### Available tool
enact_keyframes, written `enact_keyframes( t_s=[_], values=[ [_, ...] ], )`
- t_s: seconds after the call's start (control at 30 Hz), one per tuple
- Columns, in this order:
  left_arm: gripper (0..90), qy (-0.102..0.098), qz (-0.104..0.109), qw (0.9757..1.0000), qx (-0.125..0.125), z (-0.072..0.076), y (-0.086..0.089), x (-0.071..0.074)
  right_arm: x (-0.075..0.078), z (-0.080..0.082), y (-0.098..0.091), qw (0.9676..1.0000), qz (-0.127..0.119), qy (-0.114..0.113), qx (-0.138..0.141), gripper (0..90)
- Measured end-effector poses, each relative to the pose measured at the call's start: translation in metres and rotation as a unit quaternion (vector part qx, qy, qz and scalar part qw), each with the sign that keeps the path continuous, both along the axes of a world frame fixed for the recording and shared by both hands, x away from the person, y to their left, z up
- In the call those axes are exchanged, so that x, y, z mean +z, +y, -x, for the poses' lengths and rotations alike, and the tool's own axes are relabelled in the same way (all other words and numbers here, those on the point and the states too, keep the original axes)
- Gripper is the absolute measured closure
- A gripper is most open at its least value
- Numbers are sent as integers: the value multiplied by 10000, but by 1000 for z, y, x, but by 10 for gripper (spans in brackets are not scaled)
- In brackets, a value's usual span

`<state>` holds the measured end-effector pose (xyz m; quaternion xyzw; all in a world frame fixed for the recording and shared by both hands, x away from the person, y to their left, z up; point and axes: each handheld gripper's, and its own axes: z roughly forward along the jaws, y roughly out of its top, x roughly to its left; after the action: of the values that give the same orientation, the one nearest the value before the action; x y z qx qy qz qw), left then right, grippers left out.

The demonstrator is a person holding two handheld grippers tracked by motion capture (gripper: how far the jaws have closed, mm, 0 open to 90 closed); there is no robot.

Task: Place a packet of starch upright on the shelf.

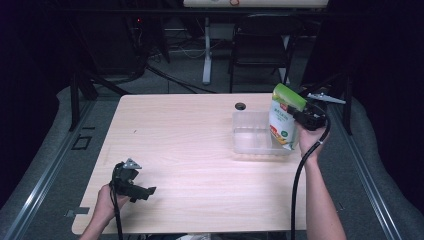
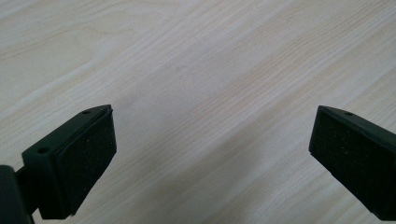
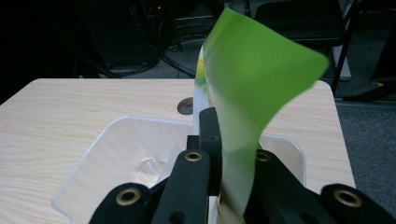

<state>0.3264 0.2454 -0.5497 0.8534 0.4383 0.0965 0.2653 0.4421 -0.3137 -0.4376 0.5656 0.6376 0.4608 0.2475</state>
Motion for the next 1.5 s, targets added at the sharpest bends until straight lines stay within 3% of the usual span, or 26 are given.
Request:
enact_keyframes(
  t_s=[0.97, 1.5],
  values=[
    [7, -5, -36, 10000, 46, 3, 2, 0, -9, -7, 0, 9985, 387, 396, -4, 900],
    [7, 12, -42, 10000, 25, 1, 0, -1, -17, -1, -11, 9982, 359, 432, -208, 900]
  ],
)
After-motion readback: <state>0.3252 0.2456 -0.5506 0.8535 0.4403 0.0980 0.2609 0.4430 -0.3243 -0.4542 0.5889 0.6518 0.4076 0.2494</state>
